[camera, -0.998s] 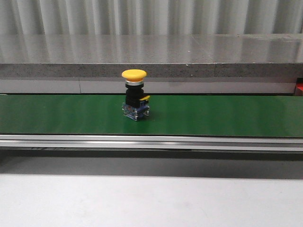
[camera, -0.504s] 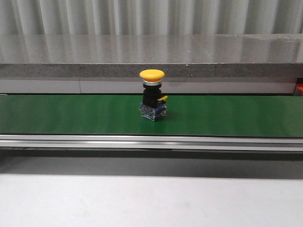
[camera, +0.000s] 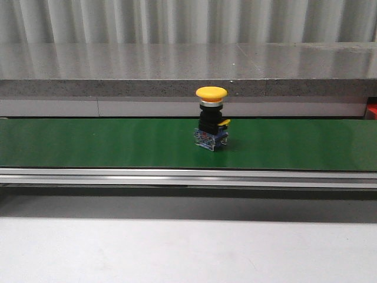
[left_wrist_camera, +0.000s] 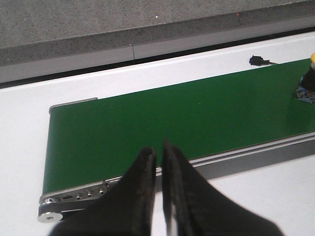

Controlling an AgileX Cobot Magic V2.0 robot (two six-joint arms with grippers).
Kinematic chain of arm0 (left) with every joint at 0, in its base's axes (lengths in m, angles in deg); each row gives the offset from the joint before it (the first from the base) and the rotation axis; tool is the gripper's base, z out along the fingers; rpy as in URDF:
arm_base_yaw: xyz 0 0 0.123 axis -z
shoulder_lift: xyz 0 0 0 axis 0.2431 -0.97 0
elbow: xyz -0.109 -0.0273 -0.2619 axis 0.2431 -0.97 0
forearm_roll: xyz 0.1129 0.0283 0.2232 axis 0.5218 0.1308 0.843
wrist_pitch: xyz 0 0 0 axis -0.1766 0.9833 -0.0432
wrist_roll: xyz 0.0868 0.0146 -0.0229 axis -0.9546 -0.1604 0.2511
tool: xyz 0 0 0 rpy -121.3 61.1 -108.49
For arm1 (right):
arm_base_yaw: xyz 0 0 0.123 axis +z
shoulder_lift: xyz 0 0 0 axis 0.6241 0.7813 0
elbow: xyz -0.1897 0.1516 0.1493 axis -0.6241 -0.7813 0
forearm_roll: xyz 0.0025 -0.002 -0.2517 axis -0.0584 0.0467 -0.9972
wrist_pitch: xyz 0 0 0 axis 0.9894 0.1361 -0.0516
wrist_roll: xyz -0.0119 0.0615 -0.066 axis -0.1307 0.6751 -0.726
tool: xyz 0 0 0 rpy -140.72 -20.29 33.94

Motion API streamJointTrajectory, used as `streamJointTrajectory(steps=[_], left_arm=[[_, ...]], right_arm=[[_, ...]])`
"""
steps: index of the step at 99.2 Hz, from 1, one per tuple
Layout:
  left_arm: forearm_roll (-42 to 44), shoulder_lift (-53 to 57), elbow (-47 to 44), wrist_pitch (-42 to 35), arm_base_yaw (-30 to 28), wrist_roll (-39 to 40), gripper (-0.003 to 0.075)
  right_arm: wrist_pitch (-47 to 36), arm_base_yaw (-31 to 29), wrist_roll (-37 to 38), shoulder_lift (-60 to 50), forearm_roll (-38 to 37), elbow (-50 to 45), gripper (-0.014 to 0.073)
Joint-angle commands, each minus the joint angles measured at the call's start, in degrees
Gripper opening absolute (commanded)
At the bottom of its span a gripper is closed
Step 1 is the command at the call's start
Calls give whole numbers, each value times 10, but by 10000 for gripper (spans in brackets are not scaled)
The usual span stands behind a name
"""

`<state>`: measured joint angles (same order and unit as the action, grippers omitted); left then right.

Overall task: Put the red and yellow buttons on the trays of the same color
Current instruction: 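Carry the red button into the red tray and release it, then return the right gripper above the yellow button at the belt's end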

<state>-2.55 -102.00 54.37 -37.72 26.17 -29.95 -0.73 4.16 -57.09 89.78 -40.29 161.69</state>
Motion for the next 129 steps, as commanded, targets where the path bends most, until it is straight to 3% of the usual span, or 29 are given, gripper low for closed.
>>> streamJointTrajectory(steps=[1, 35, 63, 106, 129], left_arm=[[-8, -4, 15, -41, 4, 0, -6], [-8, -4, 15, -41, 4, 0, -6], [-8, -4, 15, -41, 4, 0, -6], [-8, -4, 15, -41, 4, 0, -6], [-8, -4, 15, -41, 4, 0, -6]], right_arm=[[-9, -6, -2, -63, -3, 16, 498], [-4, 30, -2, -212, -3, -56, 498], [37, 105, -2, -322, -3, -123, 498], [117, 328, -3, -381, -2, -131, 505], [119, 445, -2, -377, 6, -131, 630]])
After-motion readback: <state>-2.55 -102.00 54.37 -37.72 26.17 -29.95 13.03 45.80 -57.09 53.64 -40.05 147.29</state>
